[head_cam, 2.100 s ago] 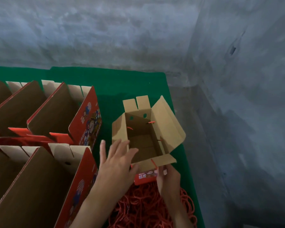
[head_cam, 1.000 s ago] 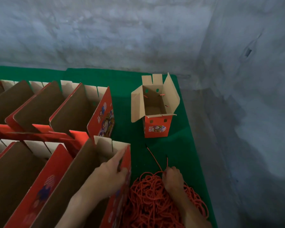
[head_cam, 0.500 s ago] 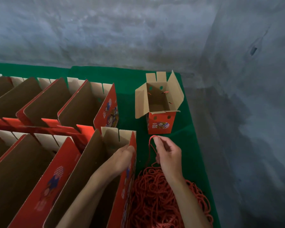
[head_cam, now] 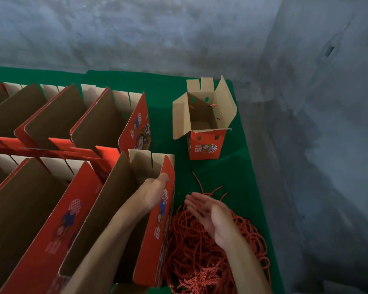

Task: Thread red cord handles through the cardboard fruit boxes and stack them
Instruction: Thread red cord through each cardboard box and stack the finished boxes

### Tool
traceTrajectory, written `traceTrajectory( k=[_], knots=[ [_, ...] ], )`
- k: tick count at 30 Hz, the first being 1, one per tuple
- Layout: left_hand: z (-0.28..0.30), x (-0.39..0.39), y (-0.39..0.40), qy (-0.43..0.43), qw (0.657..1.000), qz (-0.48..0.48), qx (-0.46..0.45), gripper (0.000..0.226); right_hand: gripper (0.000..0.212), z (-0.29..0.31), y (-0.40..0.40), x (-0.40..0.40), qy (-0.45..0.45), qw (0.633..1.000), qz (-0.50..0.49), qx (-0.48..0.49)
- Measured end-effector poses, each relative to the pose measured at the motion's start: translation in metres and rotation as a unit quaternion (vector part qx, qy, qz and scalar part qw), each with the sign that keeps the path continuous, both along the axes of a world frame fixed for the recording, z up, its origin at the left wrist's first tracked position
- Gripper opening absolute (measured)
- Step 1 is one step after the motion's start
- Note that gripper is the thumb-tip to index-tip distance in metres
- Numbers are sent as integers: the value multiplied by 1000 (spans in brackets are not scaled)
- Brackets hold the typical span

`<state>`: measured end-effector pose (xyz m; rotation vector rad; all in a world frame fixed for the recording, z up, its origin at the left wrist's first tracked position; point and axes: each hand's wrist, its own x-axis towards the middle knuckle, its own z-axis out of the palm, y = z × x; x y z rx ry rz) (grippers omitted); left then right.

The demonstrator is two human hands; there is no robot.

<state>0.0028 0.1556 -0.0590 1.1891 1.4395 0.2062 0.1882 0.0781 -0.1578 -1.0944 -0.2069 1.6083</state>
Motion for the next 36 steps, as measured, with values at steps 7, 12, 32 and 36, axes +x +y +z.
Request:
traceTrajectory(
  k=[7,12,32,36],
  knots=[
    [0,-7,2,-9,999,15,-28,60,36,-15,-7,-25,-212,975,-31,65],
    [-2,-8,0,-12,999,28,-31,55,25,-28,-6,-49,-327,937,-113,54],
    [0,-8,-11,-25,995,92,5,48,23,-22,4,-56,-337,937,-43,77],
    [2,-6,-15,-27,995,92,8,46,14,-18,5,-62,-288,950,-94,76]
  ],
)
